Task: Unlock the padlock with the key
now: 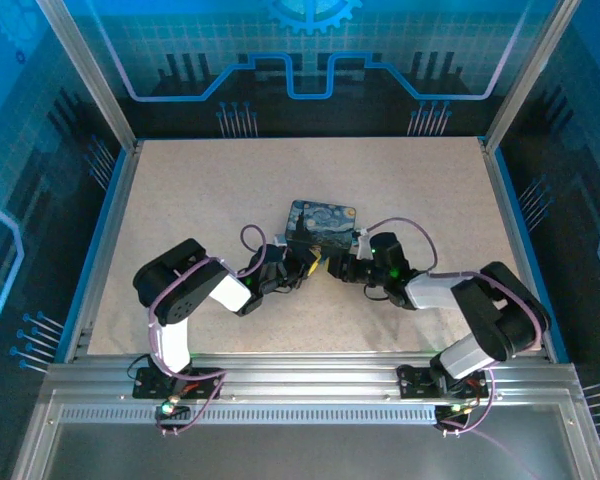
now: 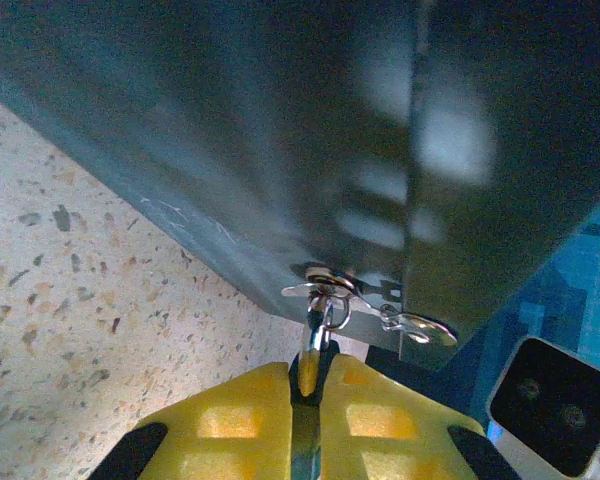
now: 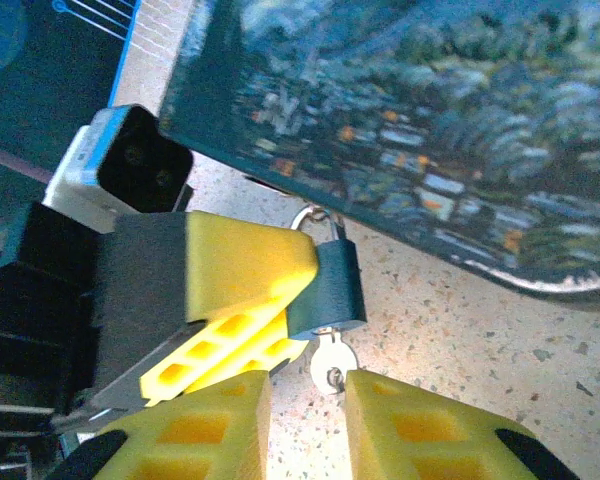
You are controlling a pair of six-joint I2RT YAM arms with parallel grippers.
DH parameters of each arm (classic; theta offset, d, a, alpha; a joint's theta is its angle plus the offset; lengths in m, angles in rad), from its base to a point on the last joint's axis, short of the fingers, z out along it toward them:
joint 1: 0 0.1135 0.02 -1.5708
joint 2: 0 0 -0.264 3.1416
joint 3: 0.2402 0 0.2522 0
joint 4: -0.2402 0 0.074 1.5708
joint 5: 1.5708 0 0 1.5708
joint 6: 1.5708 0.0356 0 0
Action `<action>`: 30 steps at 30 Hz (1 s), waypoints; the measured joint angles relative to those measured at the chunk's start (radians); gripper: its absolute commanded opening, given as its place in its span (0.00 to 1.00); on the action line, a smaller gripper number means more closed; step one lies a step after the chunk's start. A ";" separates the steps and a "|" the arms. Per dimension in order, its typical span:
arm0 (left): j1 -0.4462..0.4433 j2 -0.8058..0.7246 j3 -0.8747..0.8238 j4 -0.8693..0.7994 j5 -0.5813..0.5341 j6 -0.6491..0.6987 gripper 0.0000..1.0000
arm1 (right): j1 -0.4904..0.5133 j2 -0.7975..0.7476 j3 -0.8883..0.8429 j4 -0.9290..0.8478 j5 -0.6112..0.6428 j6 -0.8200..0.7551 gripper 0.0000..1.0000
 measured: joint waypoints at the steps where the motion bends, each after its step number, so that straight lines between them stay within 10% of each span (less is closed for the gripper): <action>1: 0.000 -0.005 0.000 -0.006 -0.002 0.002 0.00 | -0.001 -0.024 -0.001 -0.019 0.006 -0.013 0.32; 16: 0.000 -0.082 -0.005 -0.114 -0.007 0.016 0.00 | 0.004 -0.473 0.011 -0.347 0.177 -0.423 0.82; 30: 0.000 -0.117 -0.006 -0.160 -0.007 0.016 0.00 | 0.199 -0.586 -0.010 -0.367 0.348 -1.068 0.89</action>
